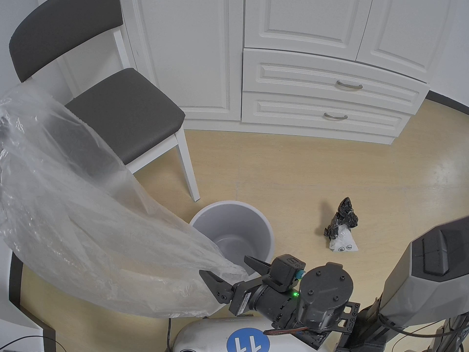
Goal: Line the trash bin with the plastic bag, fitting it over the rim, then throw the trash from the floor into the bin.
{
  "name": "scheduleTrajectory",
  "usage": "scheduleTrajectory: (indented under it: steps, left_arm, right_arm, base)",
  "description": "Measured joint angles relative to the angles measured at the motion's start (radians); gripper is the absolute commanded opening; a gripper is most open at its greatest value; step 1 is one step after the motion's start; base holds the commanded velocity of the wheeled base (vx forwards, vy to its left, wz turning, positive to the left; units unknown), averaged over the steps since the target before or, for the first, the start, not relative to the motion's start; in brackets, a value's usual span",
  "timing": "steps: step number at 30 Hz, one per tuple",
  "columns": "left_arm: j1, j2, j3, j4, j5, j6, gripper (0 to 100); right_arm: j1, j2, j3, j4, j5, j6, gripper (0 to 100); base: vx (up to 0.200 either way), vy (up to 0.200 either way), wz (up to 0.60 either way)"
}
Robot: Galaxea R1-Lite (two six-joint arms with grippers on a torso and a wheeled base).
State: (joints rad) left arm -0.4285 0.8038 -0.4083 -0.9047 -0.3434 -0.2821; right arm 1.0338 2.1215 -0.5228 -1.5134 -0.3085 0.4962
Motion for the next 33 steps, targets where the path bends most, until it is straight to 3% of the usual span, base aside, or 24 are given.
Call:
scheduleTrajectory:
  steps: [33]
  left_arm:
    - [-0.003,-0.053,-0.021,0.005,0.000,-0.001,0]
  right_arm:
    - [-0.001,0.003,0.004,-0.030,0.000,-0.006,100]
  base:
    - [0.000,0.000,0.00]
